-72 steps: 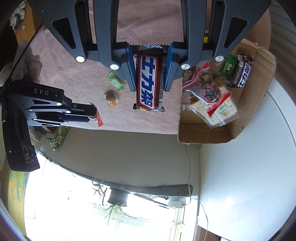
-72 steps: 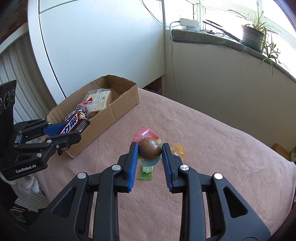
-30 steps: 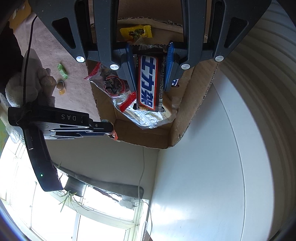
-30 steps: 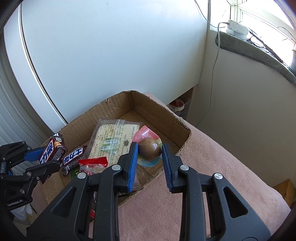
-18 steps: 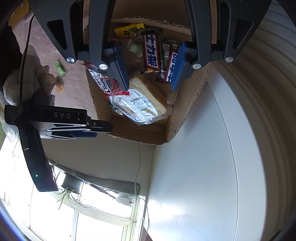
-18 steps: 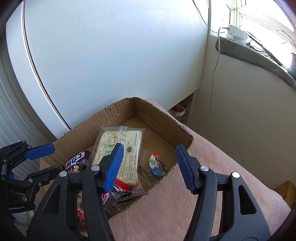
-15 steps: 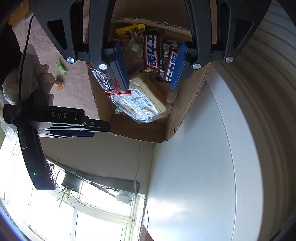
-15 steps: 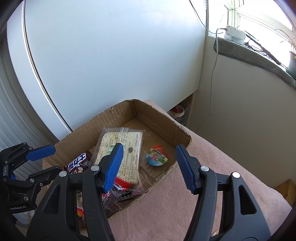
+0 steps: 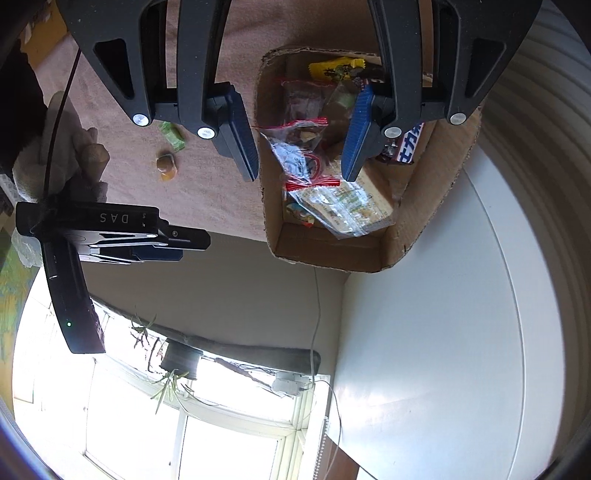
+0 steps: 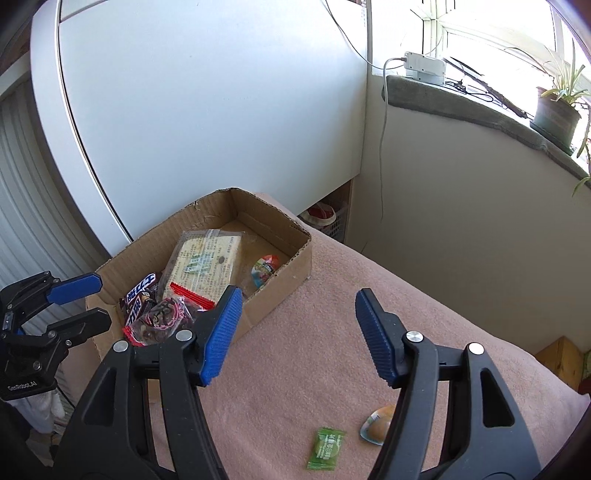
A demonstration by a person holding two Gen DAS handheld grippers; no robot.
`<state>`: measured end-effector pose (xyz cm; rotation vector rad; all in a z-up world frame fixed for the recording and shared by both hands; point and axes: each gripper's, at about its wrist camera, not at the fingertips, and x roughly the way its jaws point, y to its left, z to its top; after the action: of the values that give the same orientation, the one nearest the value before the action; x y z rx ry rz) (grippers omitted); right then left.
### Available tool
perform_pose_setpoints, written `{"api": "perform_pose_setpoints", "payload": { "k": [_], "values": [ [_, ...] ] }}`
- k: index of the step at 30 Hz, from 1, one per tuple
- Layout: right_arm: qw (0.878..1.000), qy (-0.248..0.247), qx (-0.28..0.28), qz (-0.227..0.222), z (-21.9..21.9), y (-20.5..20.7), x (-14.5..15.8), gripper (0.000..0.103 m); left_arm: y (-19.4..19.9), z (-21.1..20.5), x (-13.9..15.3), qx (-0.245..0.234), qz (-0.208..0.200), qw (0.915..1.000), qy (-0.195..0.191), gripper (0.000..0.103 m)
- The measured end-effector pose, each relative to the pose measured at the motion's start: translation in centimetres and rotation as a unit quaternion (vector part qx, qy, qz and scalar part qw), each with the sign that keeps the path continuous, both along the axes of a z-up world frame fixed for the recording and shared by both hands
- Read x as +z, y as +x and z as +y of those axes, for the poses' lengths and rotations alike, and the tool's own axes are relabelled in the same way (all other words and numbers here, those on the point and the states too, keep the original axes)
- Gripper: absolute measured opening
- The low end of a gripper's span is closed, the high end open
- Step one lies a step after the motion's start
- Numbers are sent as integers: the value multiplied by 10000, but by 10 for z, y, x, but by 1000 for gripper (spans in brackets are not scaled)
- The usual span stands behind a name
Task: Organize snacks
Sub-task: 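Withdraw both tools toward the orange-wrapped egg and green candy, then grasp the orange-wrapped egg with right tool while left tool grasps the green candy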
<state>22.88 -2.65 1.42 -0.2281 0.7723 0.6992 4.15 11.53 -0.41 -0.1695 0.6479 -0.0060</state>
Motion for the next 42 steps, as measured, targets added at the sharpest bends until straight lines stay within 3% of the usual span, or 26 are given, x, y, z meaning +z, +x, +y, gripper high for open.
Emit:
{"api": "perform_pose_setpoints", "payload": {
  "k": [14,31,36,40,42],
  "values": [
    [9955,-311,-635,627,-88,13,-54,66,31,-86,-30,-913,466,9945,-224,46],
    [9915,-441,-497,1116,-94,16,-102,66,67,-136,-73,-1315,1134,9845,-247,46],
    [9916,-492,-488,1091,-93,19,-106,60,78,-142,-78,-1362,1229,9829,-168,46],
    [9921,-635,-478,966,-88,20,-108,42,87,-149,-82,-1371,1310,9818,-126,46],
    [9923,-644,-452,952,-90,21,-107,39,91,-153,-84,-1382,1354,9811,-56,46]
  ]
}}
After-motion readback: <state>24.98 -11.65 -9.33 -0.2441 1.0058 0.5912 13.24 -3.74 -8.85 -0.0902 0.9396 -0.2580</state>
